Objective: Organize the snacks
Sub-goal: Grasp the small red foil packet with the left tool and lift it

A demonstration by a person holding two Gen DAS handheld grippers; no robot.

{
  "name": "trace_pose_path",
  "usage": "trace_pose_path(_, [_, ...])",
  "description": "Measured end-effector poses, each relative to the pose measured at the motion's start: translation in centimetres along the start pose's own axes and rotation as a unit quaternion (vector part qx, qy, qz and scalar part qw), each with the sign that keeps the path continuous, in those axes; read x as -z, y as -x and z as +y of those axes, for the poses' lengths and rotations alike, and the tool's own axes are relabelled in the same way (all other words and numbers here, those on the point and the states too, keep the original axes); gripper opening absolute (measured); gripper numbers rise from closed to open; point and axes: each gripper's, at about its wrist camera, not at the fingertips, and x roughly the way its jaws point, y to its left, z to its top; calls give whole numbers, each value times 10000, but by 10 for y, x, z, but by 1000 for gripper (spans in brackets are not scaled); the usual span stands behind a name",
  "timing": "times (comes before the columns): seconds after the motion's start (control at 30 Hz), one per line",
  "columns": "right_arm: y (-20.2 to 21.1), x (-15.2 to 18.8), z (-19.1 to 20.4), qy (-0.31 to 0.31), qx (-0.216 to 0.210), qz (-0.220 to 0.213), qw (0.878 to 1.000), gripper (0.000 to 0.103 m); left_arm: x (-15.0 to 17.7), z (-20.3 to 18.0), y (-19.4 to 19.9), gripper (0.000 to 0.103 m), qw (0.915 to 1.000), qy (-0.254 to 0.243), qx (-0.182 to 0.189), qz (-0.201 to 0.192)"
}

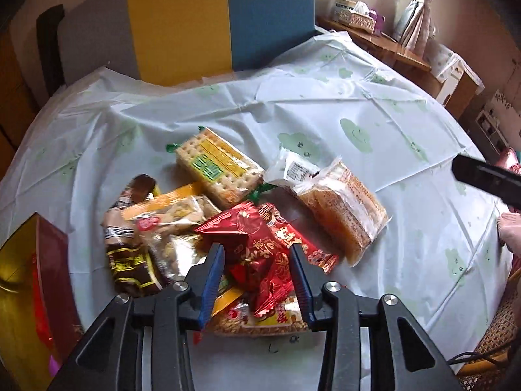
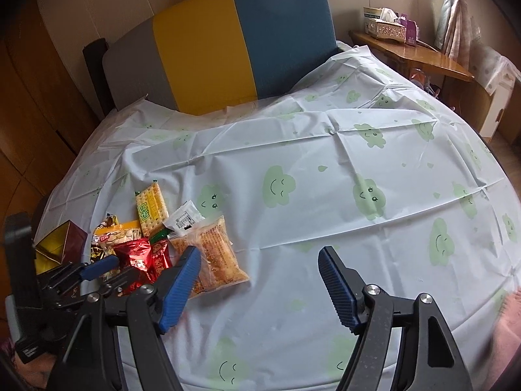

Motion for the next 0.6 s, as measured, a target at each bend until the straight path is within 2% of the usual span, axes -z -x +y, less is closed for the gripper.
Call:
trace_pose_path(0.07, [0,0,0,4,-7,-7,10000,75,1,-6,-5,40,9999,-102,81,-42])
trace_pose_path(0.23, [-3,0,2,78,74,23,9999,75,5,-17,-5,23,9989,-310,220,-272])
trace_pose_path(0.3, [-3,1,3,118,99,34,9999,75,6,-15,-4,21,9987,-293,325,-258])
trace_pose_path(0.4, [-3,2,3,150,175,42,9997,75,13,-16,-5,21,9975,-338,618,-93])
trace_pose_path(0.5, [-4,2,2,145,205,50,9997,75,18,-18,-5,22,9975,-336,616,-30])
trace_pose_path(0.57, [-4,2,2,146,228,57,9996,75,16,-14,-7,32,9974,-133,700,79])
trace_pose_path(0.6, [-4,2,1,140,229,63,9996,75,15,-11,-8,34,9969,19,777,130])
